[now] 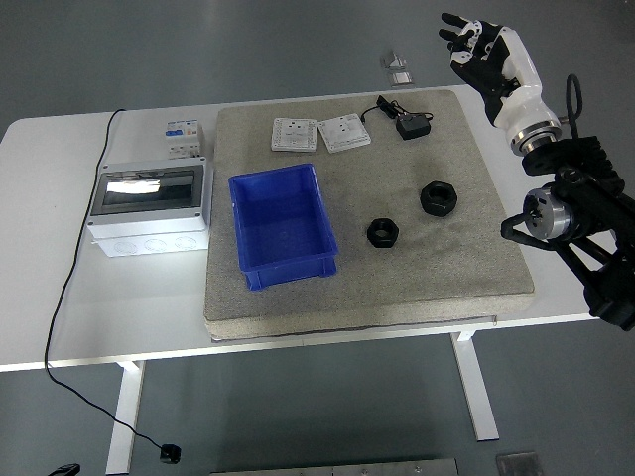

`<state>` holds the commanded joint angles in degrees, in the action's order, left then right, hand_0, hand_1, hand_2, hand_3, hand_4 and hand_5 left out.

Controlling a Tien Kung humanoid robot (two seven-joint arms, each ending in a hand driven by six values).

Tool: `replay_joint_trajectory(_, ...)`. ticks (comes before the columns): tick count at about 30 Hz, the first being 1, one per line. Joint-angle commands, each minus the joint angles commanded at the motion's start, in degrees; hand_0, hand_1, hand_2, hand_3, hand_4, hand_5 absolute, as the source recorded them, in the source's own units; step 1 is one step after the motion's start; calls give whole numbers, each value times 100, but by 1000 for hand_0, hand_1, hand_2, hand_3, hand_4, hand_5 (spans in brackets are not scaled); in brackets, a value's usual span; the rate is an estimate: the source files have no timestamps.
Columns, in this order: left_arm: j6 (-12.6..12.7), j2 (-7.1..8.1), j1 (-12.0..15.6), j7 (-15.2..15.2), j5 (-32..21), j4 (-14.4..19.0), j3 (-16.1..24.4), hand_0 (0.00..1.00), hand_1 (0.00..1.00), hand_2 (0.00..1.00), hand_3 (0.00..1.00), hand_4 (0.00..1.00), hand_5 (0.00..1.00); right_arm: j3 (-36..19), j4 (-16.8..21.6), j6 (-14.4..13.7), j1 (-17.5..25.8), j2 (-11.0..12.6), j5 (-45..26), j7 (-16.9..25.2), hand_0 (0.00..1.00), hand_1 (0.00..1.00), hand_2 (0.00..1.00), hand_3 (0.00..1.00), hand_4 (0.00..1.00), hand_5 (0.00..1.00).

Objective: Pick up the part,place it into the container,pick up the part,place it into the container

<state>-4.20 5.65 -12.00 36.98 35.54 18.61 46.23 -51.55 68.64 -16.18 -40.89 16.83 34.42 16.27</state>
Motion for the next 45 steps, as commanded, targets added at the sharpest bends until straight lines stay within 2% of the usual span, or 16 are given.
replay_joint_trajectory(1, 0, -1, 0, 0, 0, 0, 0, 752, 747, 757, 836, 947, 998, -4, 12, -8, 9, -1, -149, 14, 821, 737, 715, 322, 7, 2)
replay_joint_trajectory(6, -2, -6, 2, 0, 7, -2, 5, 752, 747, 757, 836, 947, 998, -15, 23, -61, 42, -7, -632, 10, 821, 737, 715, 322, 7, 2)
replay_joint_trajectory(7, -2, -6, 2, 0, 8, -2, 6, 752, 748, 757, 835, 955, 998, -15, 22, -70, 46, -8, -664, 5, 813, 743, 709, 236, 2, 2)
replay_joint_trajectory(14, -5, -5, -3, 0, -1, -3, 0, 751, 748, 756, 835, 960, 998, -34, -4, -92, 56, -13, -700, -38, 817, 753, 708, 215, 2, 2)
replay_joint_trajectory(18, -8, -3, -4, 0, -20, -5, -9, 751, 748, 756, 835, 960, 998, -61, 1, 10, 65, -5, -681, -86, 817, 753, 708, 215, 2, 2)
replay_joint_trajectory(24, -12, -3, -3, 0, -23, -5, -9, 751, 748, 756, 835, 961, 998, -120, 64, 306, 108, 33, -517, -315, 828, 757, 714, 202, 2, 2)
replay_joint_trajectory(25, -12, -4, -2, 0, -23, -5, -8, 751, 748, 756, 835, 961, 998, -137, 75, 366, 118, 39, -496, -354, 907, 846, 813, 463, 380, 2)
replay_joint_trajectory(29, -11, -5, -1, 0, -26, -5, -11, 751, 748, 756, 835, 961, 998, -198, 105, 587, 146, 57, -435, -471, 907, 846, 813, 463, 380, 2)
replay_joint_trajectory(30, -11, -6, -1, 0, -27, -5, -11, 751, 748, 756, 835, 961, 998, -205, 110, 618, 150, 60, -435, -480, 907, 846, 813, 463, 380, 2)
replay_joint_trajectory(31, -10, -6, -2, 0, -30, -5, -13, 751, 748, 756, 835, 962, 998, -210, 116, 644, 154, 62, -443, -480, 928, 860, 826, 445, 443, 21)
replay_joint_trajectory(36, -1, -7, -3, 0, -57, -10, -32, 751, 748, 756, 835, 962, 998, -213, 149, 746, 155, 64, -544, -383, 928, 860, 826, 445, 443, 21)
replay_joint_trajectory(37, 2, -7, -3, 0, -67, -11, -38, 751, 748, 756, 835, 963, 998, -210, 154, 763, 154, 64, -566, -359, 921, 847, 812, 339, 2, 2)
replay_joint_trajectory(42, 1, -3, -1, 0, -82, -18, -48, 751, 748, 756, 835, 963, 998, -167, 163, 824, 161, 53, -800, -212, 921, 847, 812, 339, 2, 2)
replay_joint_trajectory(43, 1, -2, 0, 0, -85, -19, -50, 751, 748, 756, 835, 963, 998, -158, 159, 821, 165, 50, -835, -199, 921, 833, 808, 306, 2, 2)
replay_joint_trajectory(45, 0, -1, 2, 0, -89, -20, -50, 751, 748, 756, 835, 963, 998, -148, 148, 814, 171, 46, -851, -211, 921, 833, 808, 306, 2, 2)
